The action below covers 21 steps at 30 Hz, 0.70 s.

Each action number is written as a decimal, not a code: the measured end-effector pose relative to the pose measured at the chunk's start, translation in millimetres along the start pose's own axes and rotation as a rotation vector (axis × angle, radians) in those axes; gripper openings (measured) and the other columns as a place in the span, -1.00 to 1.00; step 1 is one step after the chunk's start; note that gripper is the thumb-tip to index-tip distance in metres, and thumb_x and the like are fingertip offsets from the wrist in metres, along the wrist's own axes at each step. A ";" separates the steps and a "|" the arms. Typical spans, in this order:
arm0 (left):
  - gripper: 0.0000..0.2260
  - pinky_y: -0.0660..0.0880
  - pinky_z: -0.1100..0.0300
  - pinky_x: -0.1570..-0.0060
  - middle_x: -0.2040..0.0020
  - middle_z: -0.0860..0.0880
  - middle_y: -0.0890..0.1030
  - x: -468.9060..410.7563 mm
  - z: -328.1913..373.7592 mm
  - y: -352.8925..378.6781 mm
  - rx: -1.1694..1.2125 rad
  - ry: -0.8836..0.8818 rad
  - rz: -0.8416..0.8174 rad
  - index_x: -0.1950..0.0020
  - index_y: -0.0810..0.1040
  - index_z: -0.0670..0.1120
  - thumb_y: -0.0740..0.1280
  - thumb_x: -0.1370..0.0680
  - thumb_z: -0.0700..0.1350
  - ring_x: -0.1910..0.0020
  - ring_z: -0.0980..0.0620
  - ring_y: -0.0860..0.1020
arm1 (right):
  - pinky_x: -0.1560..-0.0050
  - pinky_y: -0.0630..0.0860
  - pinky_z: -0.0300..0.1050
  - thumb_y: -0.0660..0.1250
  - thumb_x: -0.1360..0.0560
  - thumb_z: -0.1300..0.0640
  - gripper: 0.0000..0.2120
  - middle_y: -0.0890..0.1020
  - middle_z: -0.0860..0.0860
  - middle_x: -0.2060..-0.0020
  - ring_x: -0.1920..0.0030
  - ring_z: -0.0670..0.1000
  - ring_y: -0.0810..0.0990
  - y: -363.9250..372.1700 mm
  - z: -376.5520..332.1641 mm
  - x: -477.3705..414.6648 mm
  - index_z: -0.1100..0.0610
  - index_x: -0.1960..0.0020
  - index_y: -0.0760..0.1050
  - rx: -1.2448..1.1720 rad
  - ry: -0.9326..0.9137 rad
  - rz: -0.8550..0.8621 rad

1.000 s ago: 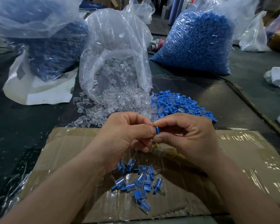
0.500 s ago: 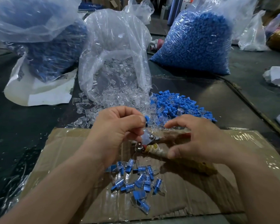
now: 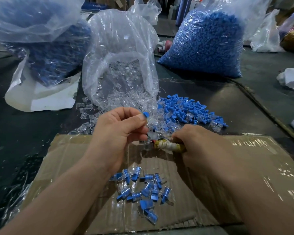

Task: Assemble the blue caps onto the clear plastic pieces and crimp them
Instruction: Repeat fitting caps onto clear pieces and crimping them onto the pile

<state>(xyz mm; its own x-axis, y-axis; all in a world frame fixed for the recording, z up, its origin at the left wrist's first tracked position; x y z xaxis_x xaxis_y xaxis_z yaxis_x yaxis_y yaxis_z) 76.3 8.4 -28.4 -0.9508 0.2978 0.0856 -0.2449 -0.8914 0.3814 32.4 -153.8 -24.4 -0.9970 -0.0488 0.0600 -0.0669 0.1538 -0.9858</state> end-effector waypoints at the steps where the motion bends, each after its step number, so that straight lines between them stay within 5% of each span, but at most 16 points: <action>1: -0.86 0.51 0.30 0.48 0.45 -0.05 0.57 -0.4 -0.3 0.1 -0.006 0.003 0.003 0.24 0.49 -0.21 0.35 -0.24 -0.23 0.48 0.08 0.54 | 0.15 0.46 -0.10 0.26 -0.43 0.11 -0.92 0.40 -0.12 0.15 0.13 -0.08 0.39 0.6 0.5 -1.3 -0.05 0.11 0.41 0.001 0.007 0.014; 4: -0.87 0.50 0.31 0.48 0.45 -0.02 0.57 -1.7 -0.5 -0.1 -0.010 0.027 0.023 0.23 0.48 -0.19 0.32 -0.25 -0.22 0.48 0.10 0.54 | 0.27 0.30 -0.22 0.25 -0.46 0.06 -0.92 0.39 -0.15 0.18 0.15 -0.11 0.36 -3.6 9.6 -0.6 -0.11 0.10 0.38 0.048 0.021 0.077; 8: -0.92 0.49 0.31 0.48 0.41 0.02 0.58 -0.9 -0.4 -1.7 -0.069 0.057 0.017 0.21 0.48 -0.16 0.32 -0.32 -0.23 0.43 0.11 0.55 | 0.21 0.11 -0.14 0.26 -0.46 0.08 -0.89 0.39 -0.17 0.24 0.17 -0.07 0.28 -17.7 20.0 3.1 -0.11 0.15 0.35 0.060 0.059 0.297; 11: -0.89 0.48 0.32 0.46 0.39 0.05 0.58 0.2 -1.3 -1.8 -0.153 0.089 0.012 0.22 0.50 -0.11 0.28 -0.46 -0.29 0.38 0.12 0.56 | 0.34 0.19 -0.16 0.32 -0.45 0.13 -0.78 0.42 -0.15 0.35 0.29 -0.11 0.37 -22.6 23.6 6.0 -0.09 0.24 0.30 -0.157 0.116 0.370; 15: -0.87 0.48 0.32 0.44 0.40 0.10 0.58 1.6 -1.1 1.0 -0.214 0.138 0.010 0.22 0.49 -0.10 0.27 -0.48 -0.30 0.37 0.13 0.57 | 0.32 0.20 -0.41 0.26 -0.47 0.06 -0.86 0.42 -0.17 0.26 0.25 -0.22 0.39 -20.8 16.0 7.1 -0.13 0.12 0.31 -0.321 0.057 0.297; 21: -0.87 0.50 0.32 0.43 0.39 0.10 0.58 4.8 2.4 3.7 -0.269 0.216 0.018 0.21 0.49 -0.10 0.26 -0.48 -0.30 0.38 0.15 0.56 | 0.04 0.26 -0.18 0.28 -0.49 0.08 -0.73 0.34 -0.22 0.09 0.11 -0.21 0.35 -12.6 4.2 6.7 -0.11 -0.13 0.31 -0.356 -0.003 0.141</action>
<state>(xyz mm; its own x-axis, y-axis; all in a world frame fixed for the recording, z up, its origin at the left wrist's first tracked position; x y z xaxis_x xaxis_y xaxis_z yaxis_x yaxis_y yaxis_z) 71.3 7.3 -24.4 -0.9667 0.2275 -0.1172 -0.2414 -0.9627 0.1224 26.8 -160.2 -12.2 -0.9973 -0.0055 -0.0738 0.0615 0.4922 -0.8683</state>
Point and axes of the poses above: each hand's wrist, its own x-axis away from the middle knuckle, its own y-axis out of the palm, z = x × y, the point moved 3 cm from there along -x, towards the middle knuckle
